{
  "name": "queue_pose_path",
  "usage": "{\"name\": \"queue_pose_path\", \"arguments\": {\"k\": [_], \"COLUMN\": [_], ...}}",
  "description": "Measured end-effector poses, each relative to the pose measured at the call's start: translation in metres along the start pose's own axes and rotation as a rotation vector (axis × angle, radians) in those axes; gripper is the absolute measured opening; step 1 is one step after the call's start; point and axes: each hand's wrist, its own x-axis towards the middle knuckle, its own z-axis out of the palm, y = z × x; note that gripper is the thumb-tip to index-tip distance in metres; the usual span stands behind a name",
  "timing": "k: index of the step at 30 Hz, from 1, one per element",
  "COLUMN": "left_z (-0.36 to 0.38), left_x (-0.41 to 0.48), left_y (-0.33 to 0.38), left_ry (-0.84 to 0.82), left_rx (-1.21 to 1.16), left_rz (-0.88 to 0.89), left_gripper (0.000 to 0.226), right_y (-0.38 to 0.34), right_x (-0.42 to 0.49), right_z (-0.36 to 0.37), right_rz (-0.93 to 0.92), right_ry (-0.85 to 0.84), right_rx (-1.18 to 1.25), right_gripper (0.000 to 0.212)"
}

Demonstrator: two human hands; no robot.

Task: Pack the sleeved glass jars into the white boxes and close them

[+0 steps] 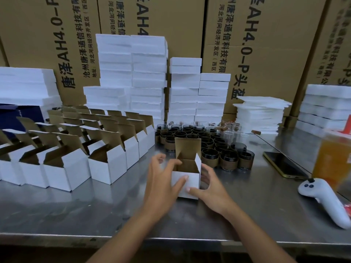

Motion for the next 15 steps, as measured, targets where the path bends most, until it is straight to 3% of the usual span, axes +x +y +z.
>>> {"name": "queue_pose_path", "arguments": {"k": [3,7,9,12,15], "left_z": [0.007,0.016,0.021,0.029,0.037], "left_x": [0.009,0.022,0.028,0.033,0.039], "left_y": [-0.011,-0.022,-0.027,-0.034,-0.039], "left_ry": [-0.090,-0.079,-0.058,-0.030,0.005], "left_rx": [-0.169,-0.199,-0.201,-0.210,-0.200], "left_rz": [-0.096,-0.157,-0.176,-0.193,-0.184], "left_gripper": [0.029,0.020,0.023,0.024,0.025], "right_y": [0.003,0.003,0.002,0.007,0.017], "right_x": [0.013,0.032,0.042,0.052,0.058], "right_z": [-0.005,-0.013,-0.017,-0.024,-0.029], "right_rz": [-0.011,0.009,0.026,0.016,0.052], "right_ry": [-0.041,-0.137,0.001,0.379,0.478], "right_rx": [-0.024,-0.128,-0.141,-0.216,-0.415], "right_gripper": [0.079,0.074,0.063,0.054,0.063]}}
